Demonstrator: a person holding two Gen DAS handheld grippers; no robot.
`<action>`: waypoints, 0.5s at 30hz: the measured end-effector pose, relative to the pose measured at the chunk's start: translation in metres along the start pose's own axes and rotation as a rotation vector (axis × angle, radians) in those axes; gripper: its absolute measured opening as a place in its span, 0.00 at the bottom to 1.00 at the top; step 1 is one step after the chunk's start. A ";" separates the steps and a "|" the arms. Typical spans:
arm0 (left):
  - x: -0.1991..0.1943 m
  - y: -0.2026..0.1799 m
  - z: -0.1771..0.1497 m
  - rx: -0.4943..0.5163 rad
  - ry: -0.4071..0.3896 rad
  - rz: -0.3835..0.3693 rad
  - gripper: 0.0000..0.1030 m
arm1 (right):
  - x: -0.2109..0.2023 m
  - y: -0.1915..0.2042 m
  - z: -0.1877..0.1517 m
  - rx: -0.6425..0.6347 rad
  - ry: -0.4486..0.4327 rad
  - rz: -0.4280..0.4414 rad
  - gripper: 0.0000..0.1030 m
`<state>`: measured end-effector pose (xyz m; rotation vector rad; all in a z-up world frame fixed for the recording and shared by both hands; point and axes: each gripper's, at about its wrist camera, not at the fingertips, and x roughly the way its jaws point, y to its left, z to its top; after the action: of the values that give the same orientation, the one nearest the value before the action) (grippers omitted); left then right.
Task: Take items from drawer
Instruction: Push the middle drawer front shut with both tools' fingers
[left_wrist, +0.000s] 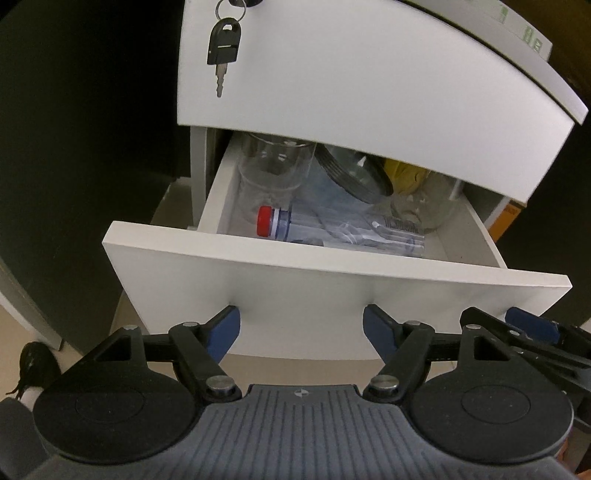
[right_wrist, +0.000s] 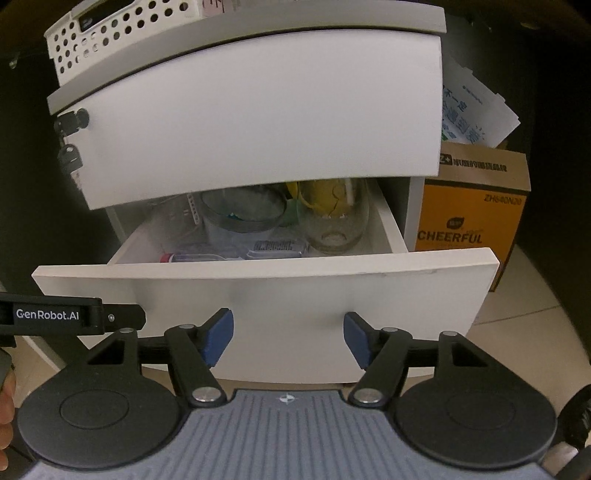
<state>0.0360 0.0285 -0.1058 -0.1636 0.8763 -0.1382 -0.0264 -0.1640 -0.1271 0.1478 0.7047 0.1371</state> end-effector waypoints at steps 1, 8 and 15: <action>-0.001 0.001 -0.001 -0.004 -0.008 -0.004 0.73 | 0.000 0.000 -0.001 0.002 -0.003 0.000 0.70; -0.005 0.008 -0.010 -0.005 -0.038 -0.006 0.73 | -0.001 -0.001 -0.008 -0.013 -0.024 0.007 0.71; -0.011 0.007 -0.021 0.009 -0.065 -0.008 0.73 | -0.002 0.001 -0.017 -0.013 -0.048 0.005 0.74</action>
<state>0.0128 0.0361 -0.1125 -0.1620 0.8102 -0.1433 -0.0392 -0.1622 -0.1384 0.1396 0.6560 0.1427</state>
